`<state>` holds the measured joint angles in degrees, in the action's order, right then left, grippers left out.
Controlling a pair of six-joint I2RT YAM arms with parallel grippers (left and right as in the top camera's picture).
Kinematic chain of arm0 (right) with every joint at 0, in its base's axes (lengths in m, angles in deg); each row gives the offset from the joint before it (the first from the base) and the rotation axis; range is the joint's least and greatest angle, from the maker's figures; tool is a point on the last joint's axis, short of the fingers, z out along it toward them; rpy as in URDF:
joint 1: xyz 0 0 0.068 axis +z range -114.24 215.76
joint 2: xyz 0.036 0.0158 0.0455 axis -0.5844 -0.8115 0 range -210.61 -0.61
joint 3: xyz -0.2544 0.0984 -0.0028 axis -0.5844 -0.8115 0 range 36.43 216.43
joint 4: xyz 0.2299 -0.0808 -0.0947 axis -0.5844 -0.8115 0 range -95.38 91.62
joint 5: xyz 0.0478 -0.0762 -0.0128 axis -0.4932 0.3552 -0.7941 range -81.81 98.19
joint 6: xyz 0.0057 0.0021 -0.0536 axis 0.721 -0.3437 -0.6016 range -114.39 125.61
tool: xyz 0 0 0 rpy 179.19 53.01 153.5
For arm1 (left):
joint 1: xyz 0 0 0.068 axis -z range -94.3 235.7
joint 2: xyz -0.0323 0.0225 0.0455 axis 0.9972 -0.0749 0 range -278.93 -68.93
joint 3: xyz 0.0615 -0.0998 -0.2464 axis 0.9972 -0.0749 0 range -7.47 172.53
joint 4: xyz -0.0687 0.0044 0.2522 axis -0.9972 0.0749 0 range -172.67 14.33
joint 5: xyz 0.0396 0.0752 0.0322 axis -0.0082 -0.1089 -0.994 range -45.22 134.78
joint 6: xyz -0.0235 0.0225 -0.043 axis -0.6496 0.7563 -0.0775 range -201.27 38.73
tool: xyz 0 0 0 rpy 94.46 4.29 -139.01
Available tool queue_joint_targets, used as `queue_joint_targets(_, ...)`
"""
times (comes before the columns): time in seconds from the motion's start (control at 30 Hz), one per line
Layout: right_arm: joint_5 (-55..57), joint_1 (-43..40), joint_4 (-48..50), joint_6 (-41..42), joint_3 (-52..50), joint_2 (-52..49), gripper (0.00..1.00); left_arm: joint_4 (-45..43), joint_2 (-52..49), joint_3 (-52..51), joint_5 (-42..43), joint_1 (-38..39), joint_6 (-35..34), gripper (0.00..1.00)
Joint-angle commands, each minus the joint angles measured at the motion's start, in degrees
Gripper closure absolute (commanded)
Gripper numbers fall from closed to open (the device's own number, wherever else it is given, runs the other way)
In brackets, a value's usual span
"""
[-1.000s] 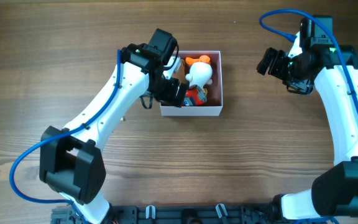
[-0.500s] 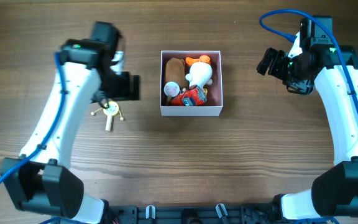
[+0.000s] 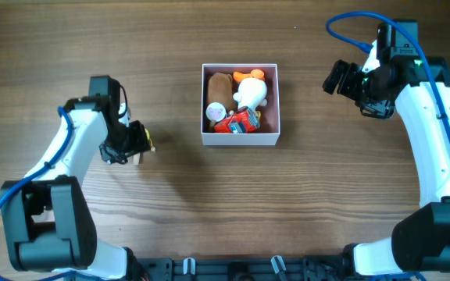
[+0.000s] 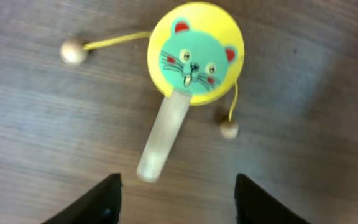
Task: Pack container
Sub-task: 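Grasp the yellow cat rattle drum by its handle with the left gripper, then carry the cat rattle over the box and release it inside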
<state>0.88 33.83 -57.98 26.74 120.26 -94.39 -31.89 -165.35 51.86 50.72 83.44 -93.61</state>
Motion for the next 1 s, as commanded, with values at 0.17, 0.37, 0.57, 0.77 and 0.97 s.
queue_joint_targets(0.17, -0.5, 0.0, 0.0, -0.1, -0.1, -0.6, 0.01, -8.1, 0.0, -7.6, 0.6, -0.2, 7.7, 0.55)
queue_joint_targets(0.37, -0.5, 0.0, -0.1, -0.1, -0.1, -0.6, 0.01, -13.2, 0.0, -9.9, 0.4, -0.2, 12.1, 0.76)
queue_joint_targets(0.57, -0.5, 0.0, -0.3, -0.1, -0.1, -0.6, 0.02, -14.2, 0.0, -10.3, 0.5, -0.2, 15.2, 0.96)
queue_joint_targets(0.77, -0.5, 0.0, -0.3, -0.1, -0.1, -0.6, 0.02, -10.8, 1.9, -6.7, 1.7, -0.2, 14.4, 0.96)
queue_joint_targets(0.97, -0.5, 0.0, -0.3, -0.1, -0.1, -0.6, 0.02, 0.2, 8.7, 7.1, 7.6, 1.9, 14.5, 0.96)
